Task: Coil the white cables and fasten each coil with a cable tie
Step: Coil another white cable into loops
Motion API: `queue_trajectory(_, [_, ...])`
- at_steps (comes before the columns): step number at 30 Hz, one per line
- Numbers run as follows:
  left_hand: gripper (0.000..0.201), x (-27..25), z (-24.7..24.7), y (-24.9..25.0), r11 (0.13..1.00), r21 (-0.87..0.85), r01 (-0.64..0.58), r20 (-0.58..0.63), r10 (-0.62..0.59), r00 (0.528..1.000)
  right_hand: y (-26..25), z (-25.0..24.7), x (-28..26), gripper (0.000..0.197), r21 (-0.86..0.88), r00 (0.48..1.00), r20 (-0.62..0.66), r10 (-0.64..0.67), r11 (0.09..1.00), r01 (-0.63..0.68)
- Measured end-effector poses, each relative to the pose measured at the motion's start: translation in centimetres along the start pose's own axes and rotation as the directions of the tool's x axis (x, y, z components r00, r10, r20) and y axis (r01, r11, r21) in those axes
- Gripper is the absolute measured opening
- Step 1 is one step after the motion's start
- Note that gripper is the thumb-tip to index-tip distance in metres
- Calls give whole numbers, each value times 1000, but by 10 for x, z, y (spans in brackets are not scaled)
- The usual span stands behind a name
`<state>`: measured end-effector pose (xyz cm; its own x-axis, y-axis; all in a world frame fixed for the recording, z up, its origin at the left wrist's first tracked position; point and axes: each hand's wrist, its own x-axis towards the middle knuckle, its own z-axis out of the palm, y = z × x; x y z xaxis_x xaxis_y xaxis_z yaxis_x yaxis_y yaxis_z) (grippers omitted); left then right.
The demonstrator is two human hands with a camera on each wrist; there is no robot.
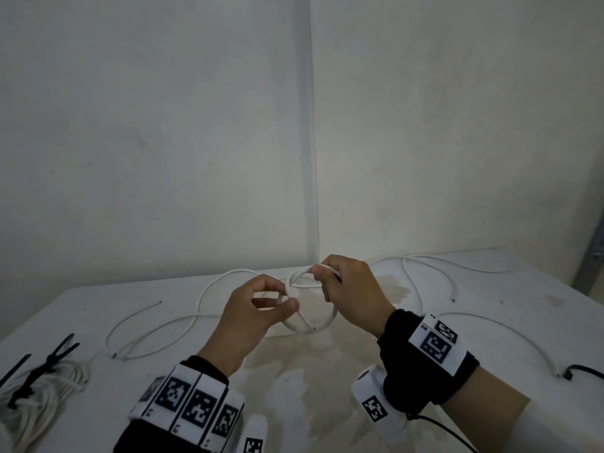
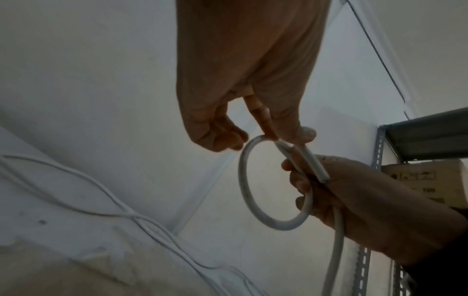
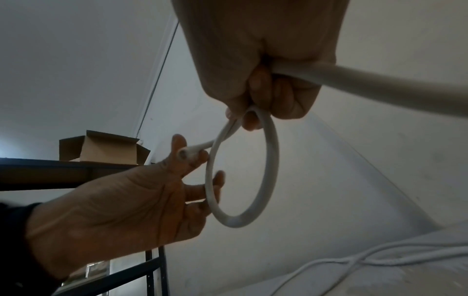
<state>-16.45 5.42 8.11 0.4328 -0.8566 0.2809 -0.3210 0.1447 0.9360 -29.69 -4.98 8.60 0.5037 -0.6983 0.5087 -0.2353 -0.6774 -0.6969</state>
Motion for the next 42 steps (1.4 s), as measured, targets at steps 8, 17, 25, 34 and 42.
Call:
queue_trajectory(8, [31, 7, 7, -5, 991, 127, -36, -88, 48, 995, 1, -6, -1, 32, 92, 998, 51, 32, 995, -37])
queue_trajectory(17, [17, 7, 3, -6, 976, 183, -115, 24, 113, 993, 3, -11, -1, 33, 187, 996, 38, 81, 979, -86])
queue_trajectory(25, [30, 6, -6, -2, 995, 52, 79, 173, -87, 981, 5, -10, -3, 33, 177, 997, 7, 78, 981, -78])
queue_trajectory(34, [32, 12, -9, 7, 997, 28, 75, 156, -78, 985, 7, -8, 4, 29, 177, 995, -18, 93, 980, -89])
queue_trajectory(42, [31, 20, -10, 5, 916, 381, -123, 50, 112, 992, 12, -4, 3, 29, 185, 994, -9, 113, 977, -110])
